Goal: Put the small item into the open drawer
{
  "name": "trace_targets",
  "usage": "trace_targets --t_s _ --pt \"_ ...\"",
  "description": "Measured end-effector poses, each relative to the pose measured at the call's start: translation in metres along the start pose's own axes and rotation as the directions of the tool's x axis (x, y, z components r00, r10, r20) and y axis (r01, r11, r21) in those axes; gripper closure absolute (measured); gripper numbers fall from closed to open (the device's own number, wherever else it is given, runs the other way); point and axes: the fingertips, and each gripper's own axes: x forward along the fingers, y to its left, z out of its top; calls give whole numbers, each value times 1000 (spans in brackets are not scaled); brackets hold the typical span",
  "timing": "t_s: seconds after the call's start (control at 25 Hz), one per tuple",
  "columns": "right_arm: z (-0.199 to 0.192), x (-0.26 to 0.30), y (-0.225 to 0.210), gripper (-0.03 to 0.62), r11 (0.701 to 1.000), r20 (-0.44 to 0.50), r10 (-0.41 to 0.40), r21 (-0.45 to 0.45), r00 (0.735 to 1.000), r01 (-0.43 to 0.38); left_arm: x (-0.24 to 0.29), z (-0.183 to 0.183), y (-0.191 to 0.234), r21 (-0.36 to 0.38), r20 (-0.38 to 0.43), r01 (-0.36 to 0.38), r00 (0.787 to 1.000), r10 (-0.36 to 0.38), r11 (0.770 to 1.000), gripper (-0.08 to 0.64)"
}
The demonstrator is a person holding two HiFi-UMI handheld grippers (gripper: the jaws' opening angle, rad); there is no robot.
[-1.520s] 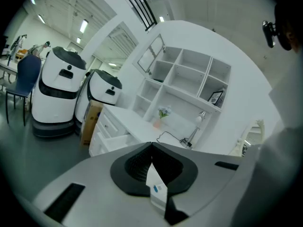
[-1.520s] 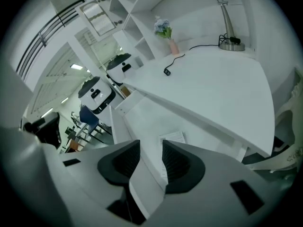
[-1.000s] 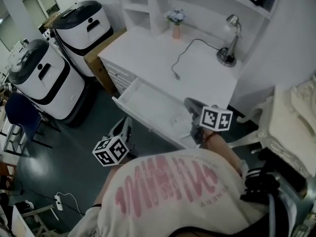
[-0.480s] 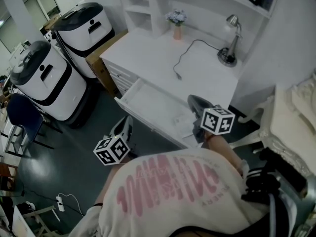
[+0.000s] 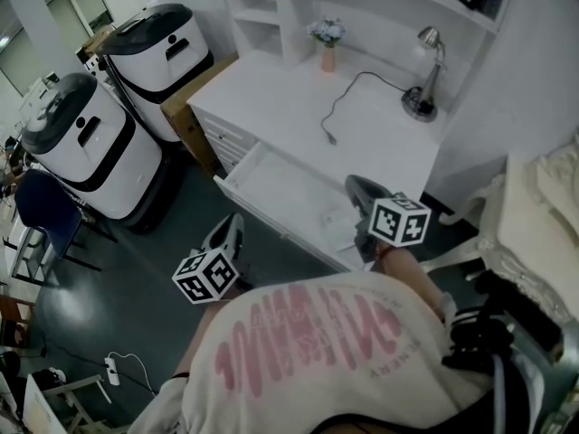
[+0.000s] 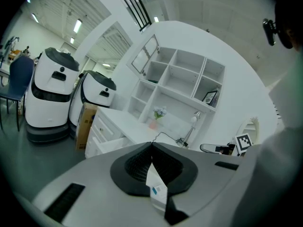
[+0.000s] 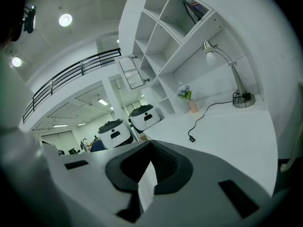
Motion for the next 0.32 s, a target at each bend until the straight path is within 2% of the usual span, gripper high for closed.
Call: trace_targets --t_s 0.32 --pt "-1 1 -1 572 1000 -11 -5 -4 1000 5 0 1 1 -1 -1 -2 1000 2 1000 531"
